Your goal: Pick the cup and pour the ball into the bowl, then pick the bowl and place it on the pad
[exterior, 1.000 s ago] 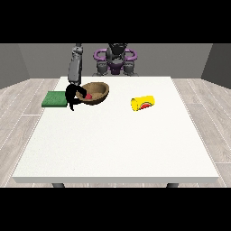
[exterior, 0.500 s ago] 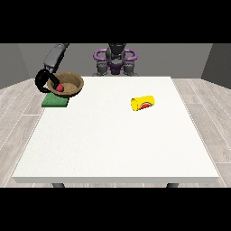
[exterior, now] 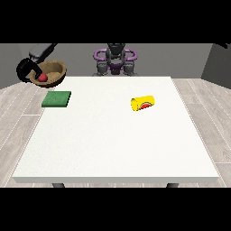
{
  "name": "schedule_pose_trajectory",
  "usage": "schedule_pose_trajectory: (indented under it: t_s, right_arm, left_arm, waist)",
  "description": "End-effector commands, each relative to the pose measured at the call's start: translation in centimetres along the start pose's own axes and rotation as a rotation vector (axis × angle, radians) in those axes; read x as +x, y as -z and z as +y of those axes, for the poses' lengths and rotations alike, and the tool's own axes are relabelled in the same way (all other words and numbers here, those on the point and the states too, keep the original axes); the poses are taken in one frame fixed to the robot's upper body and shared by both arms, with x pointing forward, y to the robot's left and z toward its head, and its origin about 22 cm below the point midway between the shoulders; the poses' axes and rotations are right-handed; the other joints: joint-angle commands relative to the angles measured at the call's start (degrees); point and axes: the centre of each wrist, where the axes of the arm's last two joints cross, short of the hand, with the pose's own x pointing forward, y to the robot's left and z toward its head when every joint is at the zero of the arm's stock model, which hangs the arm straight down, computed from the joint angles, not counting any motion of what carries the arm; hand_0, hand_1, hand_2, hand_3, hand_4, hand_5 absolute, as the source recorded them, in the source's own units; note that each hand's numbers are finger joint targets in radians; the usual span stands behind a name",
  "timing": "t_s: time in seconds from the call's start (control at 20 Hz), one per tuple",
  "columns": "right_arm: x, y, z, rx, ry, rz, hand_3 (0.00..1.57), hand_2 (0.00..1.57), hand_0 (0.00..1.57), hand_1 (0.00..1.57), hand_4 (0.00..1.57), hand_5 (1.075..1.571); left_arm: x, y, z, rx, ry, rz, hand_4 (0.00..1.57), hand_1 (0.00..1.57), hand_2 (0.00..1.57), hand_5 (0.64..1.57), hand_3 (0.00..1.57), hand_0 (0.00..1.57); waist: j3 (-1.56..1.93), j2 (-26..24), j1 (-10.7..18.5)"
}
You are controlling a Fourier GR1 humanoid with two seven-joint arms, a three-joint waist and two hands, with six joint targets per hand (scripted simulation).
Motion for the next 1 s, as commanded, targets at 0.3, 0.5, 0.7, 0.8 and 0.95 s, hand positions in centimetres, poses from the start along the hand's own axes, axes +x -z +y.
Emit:
schedule_pose_trajectory:
  t_s: [0.3,0.5,0.7,0.8,0.95]
  right_arm:
    - [-1.3,0.5,3.6,0.026,0.075,0.034,0.49,1.57,1.57,1.57,1.07,1.567]
    - [-2.3,0.2,6.6,0.053,0.094,0.066,0.53,1.57,1.57,1.57,1.03,1.571]
    - [-2.5,0.4,6.0,0.089,0.121,0.055,0.59,1.57,1.57,1.57,1.0,1.571]
    - [-2.0,0.8,5.9,0.025,0.237,0.107,0.74,1.57,1.57,1.57,0.9,1.569]
    - [-2.9,0.8,3.6,-0.053,0.139,0.137,1.16,1.57,1.57,1.57,0.19,1.557]
  left_arm:
    - [-0.3,-1.2,2.8,0.033,0.037,-0.006,1.21,0.0,0.0,1.551,0.0,0.0]
    - [-3.1,-2.9,3.3,0.04,0.029,0.037,1.21,0.0,0.0,1.555,0.0,0.0]
    - [-1.1,-1.9,3.8,0.077,0.044,0.016,1.2,0.0,0.0,1.556,0.0,0.0]
    - [-1.9,-2.4,3.9,0.056,0.033,-0.007,1.2,0.0,0.0,1.559,0.0,0.0]
    - [-0.4,-0.9,1.8,0.029,0.029,0.03,1.19,0.0,0.0,1.561,0.0,0.0]
  waist:
    - [0.05,0.99,-1.1]
    - [0.02,-0.89,-1.12]
    - [0.05,0.1,-3.64]
    - [0.04,1.04,-2.37]
    - [0.1,-0.56,-1.32]
